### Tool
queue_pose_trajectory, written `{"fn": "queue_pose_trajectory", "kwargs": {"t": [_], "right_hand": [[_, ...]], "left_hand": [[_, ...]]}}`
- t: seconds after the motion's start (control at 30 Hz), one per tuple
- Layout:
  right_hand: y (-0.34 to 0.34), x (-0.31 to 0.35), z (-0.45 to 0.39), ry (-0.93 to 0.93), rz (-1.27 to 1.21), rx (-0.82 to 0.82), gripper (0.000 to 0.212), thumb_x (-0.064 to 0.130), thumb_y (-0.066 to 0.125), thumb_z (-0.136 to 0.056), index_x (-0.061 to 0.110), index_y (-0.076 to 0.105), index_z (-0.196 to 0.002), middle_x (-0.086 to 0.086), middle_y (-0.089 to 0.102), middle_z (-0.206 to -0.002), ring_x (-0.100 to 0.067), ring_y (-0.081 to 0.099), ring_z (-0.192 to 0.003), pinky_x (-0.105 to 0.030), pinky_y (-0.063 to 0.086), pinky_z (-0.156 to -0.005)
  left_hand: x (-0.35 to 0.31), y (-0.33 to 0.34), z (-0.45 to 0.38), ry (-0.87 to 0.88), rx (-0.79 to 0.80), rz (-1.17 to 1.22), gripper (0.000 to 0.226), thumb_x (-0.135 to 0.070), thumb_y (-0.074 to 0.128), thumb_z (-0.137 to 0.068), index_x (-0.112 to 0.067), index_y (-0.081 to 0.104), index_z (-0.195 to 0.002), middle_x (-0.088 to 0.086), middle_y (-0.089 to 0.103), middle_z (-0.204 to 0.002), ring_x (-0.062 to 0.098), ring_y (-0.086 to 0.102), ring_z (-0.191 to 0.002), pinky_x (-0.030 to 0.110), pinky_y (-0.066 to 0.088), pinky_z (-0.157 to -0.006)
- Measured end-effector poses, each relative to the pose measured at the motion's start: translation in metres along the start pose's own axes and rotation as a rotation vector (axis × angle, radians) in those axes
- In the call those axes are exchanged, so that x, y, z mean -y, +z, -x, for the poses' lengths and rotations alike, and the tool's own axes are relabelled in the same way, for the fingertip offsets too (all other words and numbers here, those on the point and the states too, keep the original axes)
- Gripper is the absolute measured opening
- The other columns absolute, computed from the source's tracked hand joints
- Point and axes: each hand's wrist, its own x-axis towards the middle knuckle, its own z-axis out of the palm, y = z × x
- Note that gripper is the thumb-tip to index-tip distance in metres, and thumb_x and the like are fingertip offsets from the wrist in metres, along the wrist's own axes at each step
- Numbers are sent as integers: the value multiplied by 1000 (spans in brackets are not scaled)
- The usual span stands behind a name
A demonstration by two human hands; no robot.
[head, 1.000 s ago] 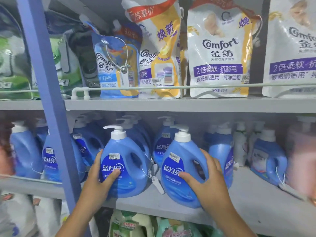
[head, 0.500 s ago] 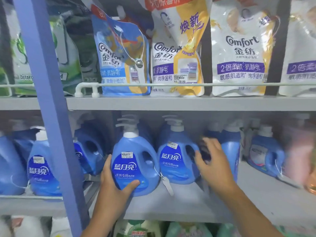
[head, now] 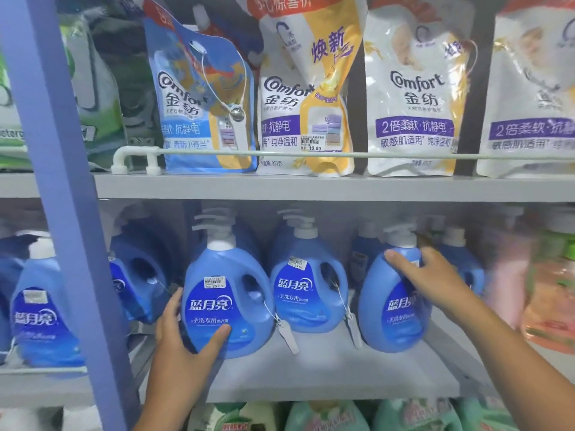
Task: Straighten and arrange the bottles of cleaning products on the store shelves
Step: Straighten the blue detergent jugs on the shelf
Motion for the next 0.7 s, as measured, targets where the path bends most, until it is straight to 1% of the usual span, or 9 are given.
{"fn": "queue_pose_trajectory", "kwargs": {"t": [0.07, 0.1, 0.17, 0.23, 0.37, 0.4, 0.47, 0.53, 0.7], "right_hand": [[5, 3, 19, -71, -15, -19, 33, 53, 72, -87, 24, 58, -93, 4, 61, -98, -17, 60, -87, -33, 41, -71], [9, 5, 30, -127, -40, -17, 37, 59, 72, -82, 29, 59, -100, 9, 63, -102, -12, 61, -91, -33, 44, -76], [19, 11, 51, -226, -73, -28, 49, 67, 73, -70, 38, 57, -107, 17, 63, -106, -2, 62, -94, -26, 46, -77], [35, 16, 67, -256, -30, -40, 64, 62, 82, -65, 41, 50, -117, 18, 55, -111, -5, 58, -98, -17, 42, -77], [69, 26, 78, -285, -47, -28, 97, 72, 85, -50, 49, 37, -131, 17, 45, -119, -10, 52, -114, -30, 51, -91], [77, 27, 77, -291, -69, -16, 97, 71, 86, -51, 53, 35, -131, 17, 43, -120, -10, 49, -118, -28, 50, -91], [91, 30, 74, -308, -81, -3, 95, 62, 90, -58, 57, 33, -132, 17, 42, -120, -6, 41, -120, -14, 41, -87], [101, 32, 70, -309, -87, -25, 94, 57, 91, -63, 52, 36, -139, 15, 43, -120, 0, 35, -115, -6, 37, -79], [118, 31, 61, -304, -62, -119, 94, 63, 88, -63, 42, 41, -142, 15, 44, -116, -1, 35, -111, -6, 36, -77]], "left_hand": [[-3, 0, -3, -27, 11, 48, 81, -56, 88, -65, -71, 35, -125, -10, 50, -140, -3, 56, -117, 42, 55, -97], [-4, 0, -6, -26, 14, 57, 82, -56, 86, -67, -68, 36, -131, -11, 51, -139, 1, 57, -118, 41, 55, -98], [-8, -1, -14, 4, 18, 33, 89, -56, 84, -70, -55, 37, -145, -12, 50, -141, 5, 56, -123, 40, 52, -101], [-15, 0, -21, 16, 26, 16, 89, -53, 82, -72, -47, 37, -149, -13, 51, -141, 6, 57, -123, 38, 53, -100], [-18, 1, -25, -8, 30, 16, 79, -55, 78, -76, -46, 41, -146, -13, 57, -136, 9, 61, -119, 44, 57, -97], [-19, 2, -25, -9, 35, 18, 75, -55, 75, -78, -46, 42, -145, -12, 57, -135, 9, 61, -119, 44, 56, -97], [-18, 2, -25, -3, 39, 11, 69, -52, 72, -83, -43, 43, -144, -10, 57, -136, 8, 60, -118, 42, 55, -98], [-17, 3, -27, 1, 42, 14, 65, -44, 73, -87, -41, 43, -144, -8, 54, -136, 7, 58, -118, 37, 53, -96], [-17, 0, -28, -34, 61, 130, 48, -30, 68, -95, -48, 47, -134, -14, 66, -120, -1, 67, -101, 17, 57, -71]]}}
